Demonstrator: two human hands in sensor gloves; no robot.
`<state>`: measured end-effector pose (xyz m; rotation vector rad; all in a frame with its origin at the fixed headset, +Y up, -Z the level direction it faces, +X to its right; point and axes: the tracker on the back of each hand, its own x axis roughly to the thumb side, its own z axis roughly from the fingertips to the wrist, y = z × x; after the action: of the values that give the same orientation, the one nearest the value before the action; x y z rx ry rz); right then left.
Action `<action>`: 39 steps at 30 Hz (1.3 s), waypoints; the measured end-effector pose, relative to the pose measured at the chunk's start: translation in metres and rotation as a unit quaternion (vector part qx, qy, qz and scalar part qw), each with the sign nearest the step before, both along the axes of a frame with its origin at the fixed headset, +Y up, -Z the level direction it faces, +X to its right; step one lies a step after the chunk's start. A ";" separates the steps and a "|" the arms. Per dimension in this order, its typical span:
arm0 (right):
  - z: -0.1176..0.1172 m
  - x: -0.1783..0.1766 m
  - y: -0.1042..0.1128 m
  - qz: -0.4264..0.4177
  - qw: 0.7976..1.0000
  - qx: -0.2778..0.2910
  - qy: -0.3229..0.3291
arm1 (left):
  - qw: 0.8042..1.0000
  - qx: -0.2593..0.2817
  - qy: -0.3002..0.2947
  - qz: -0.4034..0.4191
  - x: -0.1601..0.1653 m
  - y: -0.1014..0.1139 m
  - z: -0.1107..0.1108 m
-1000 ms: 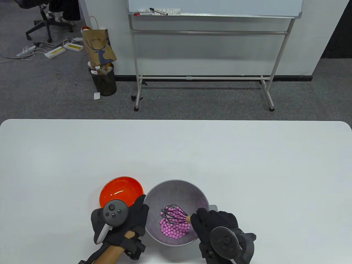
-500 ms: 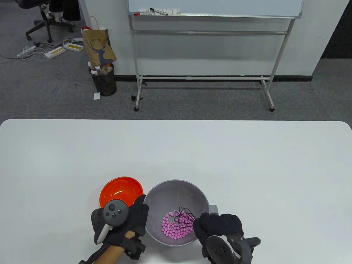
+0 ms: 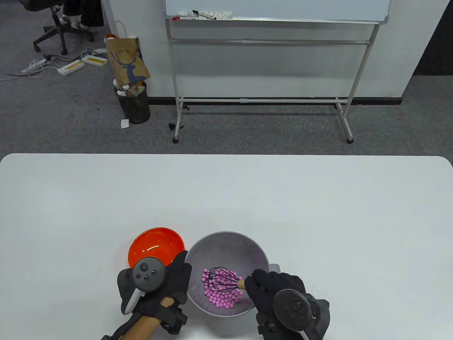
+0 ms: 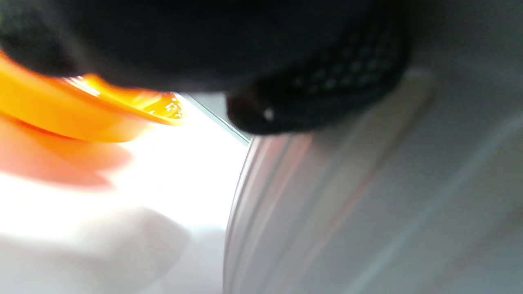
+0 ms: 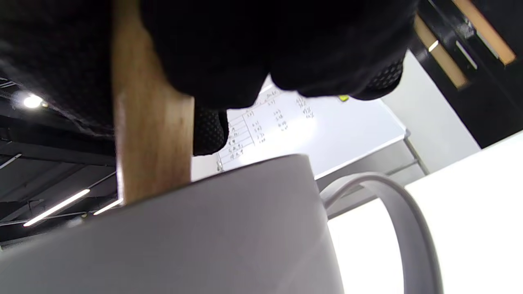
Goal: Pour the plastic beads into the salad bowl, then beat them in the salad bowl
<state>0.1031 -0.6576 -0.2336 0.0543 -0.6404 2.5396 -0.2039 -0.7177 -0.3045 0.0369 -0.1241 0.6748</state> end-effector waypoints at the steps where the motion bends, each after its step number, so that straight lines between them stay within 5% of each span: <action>1: 0.001 0.000 0.000 0.007 1.000 0.003 -0.005 | 1.000 -0.001 0.000 0.000 0.000 0.000 0.000; 13: 0.016 -0.002 0.017 0.106 0.993 0.046 -0.030 | 1.000 0.000 0.001 -0.001 0.000 0.000 0.000; 23: 0.008 -0.001 0.014 0.020 0.998 -0.019 0.050 | 1.000 0.002 0.001 0.000 0.000 0.000 0.000; 29: 0.000 0.000 -0.001 0.006 1.000 -0.008 0.019 | 1.000 0.002 0.000 0.001 0.000 0.000 0.000; 39: 0.007 0.001 0.007 0.084 0.995 0.045 -0.024 | 1.000 0.001 0.001 0.002 0.000 0.000 -0.001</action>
<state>0.1039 -0.6507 -0.2266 0.0836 -0.8002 2.6788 -0.2040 -0.7181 -0.3050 0.0391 -0.1234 0.6782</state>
